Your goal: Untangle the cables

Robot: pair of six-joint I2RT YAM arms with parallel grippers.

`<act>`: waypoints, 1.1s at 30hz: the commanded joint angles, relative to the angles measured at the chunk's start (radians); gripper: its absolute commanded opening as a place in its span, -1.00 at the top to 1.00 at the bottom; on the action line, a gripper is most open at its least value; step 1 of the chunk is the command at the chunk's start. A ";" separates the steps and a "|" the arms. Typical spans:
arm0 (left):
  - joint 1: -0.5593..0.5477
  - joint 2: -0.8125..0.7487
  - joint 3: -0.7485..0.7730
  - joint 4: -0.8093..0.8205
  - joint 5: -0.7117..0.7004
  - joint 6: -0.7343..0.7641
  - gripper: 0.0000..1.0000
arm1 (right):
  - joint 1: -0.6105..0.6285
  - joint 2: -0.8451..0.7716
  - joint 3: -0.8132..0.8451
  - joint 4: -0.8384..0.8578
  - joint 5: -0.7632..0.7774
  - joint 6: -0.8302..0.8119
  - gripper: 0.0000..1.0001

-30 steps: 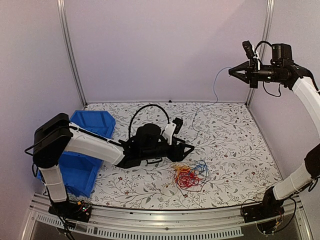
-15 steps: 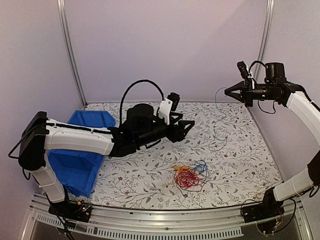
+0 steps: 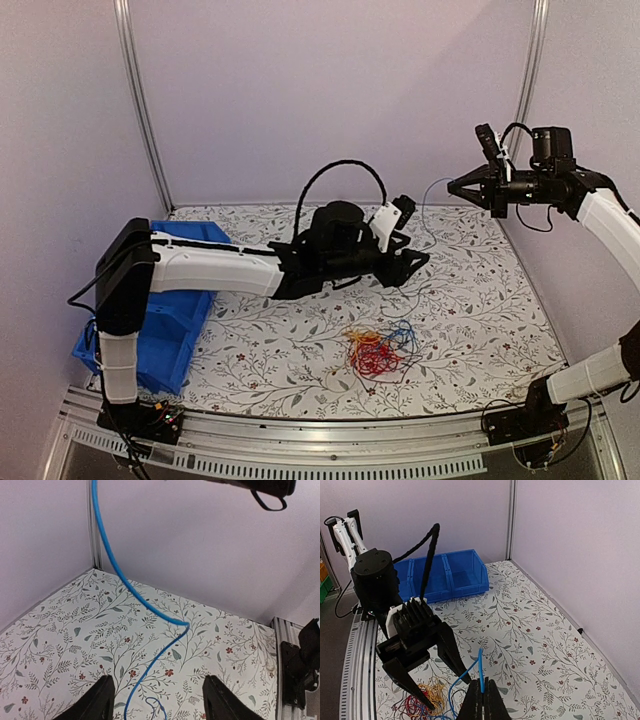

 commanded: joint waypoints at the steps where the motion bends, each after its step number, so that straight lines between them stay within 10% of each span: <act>1: -0.004 0.063 0.074 -0.112 0.021 0.035 -0.19 | 0.016 -0.025 0.023 -0.026 -0.025 0.002 1.00; 18: 0.028 0.041 -0.004 -0.032 0.134 -0.018 0.97 | 0.021 -0.022 0.016 -0.017 -0.027 -0.004 1.00; 33: 0.207 -0.240 0.022 -0.427 0.280 -0.027 1.00 | 0.014 0.029 -0.428 0.207 0.254 -0.087 0.68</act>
